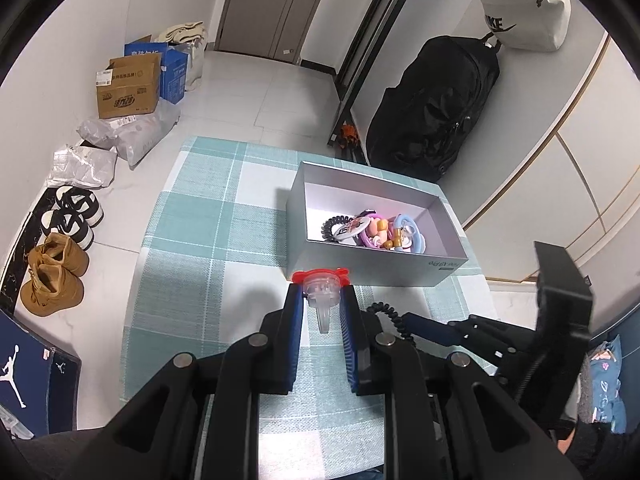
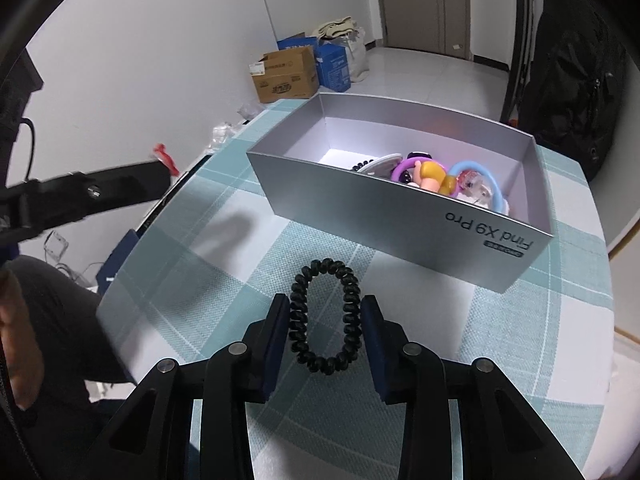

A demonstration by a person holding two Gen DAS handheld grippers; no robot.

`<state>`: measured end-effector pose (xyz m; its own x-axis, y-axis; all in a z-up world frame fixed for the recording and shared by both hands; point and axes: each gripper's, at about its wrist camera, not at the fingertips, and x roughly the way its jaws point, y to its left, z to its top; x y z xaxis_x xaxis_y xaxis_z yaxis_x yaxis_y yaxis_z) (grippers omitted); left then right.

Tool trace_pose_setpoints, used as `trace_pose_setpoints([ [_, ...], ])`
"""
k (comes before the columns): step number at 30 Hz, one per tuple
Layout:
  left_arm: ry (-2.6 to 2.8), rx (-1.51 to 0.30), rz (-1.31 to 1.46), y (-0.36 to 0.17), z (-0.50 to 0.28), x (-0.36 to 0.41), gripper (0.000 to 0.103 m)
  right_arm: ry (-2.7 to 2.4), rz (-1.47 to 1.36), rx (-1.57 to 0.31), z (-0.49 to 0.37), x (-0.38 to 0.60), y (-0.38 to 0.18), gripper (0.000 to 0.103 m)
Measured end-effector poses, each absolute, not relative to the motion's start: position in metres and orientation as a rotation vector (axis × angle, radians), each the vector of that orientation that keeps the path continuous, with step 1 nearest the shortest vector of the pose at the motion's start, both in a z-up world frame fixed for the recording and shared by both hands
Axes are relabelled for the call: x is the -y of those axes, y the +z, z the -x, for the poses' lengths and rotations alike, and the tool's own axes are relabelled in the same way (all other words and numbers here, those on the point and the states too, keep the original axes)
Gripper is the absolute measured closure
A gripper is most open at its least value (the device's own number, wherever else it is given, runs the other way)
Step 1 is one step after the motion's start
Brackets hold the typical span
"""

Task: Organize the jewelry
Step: 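Carry the black bracelet and red trinket into the grey box and open both grippers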

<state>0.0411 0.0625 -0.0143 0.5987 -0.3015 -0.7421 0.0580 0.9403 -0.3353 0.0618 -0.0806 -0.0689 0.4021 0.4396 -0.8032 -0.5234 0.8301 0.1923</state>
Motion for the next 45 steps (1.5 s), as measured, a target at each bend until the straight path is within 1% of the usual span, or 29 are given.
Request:
trace_pose_setpoints([
  [5,-0.209,-0.889,0.290,-0.010,-0.043,-0.055,0.089,0.631,0.031,-0.948,-0.061,0.093,-0.051,0.068],
  [10,-0.227,-0.884,0.297,-0.008,-0.049,-0.045,0.089,0.659,0.012,-0.868,-0.060,0.109,-0.021,0.068],
  [19,-0.216,-0.906,0.249,-0.001,-0.079,-0.025,0.089,0.653,-0.040,-0.807,-0.095,0.132,0.006,0.068],
  [24,-0.228,-0.906,0.223,0.003,-0.098,-0.017,0.089,0.652,-0.059,-0.807,-0.119,0.136,0.007,0.068],
  [34,-0.250,-0.980,0.168,-0.016,-0.135,0.000,0.089,0.674,-0.059,-0.798,-0.146,0.135,-0.011,0.068],
  [45,-0.243,-1.047,0.211,-0.037,-0.151,0.000,0.089,0.686,-0.081,-0.836,-0.159,0.136,-0.026,0.068],
])
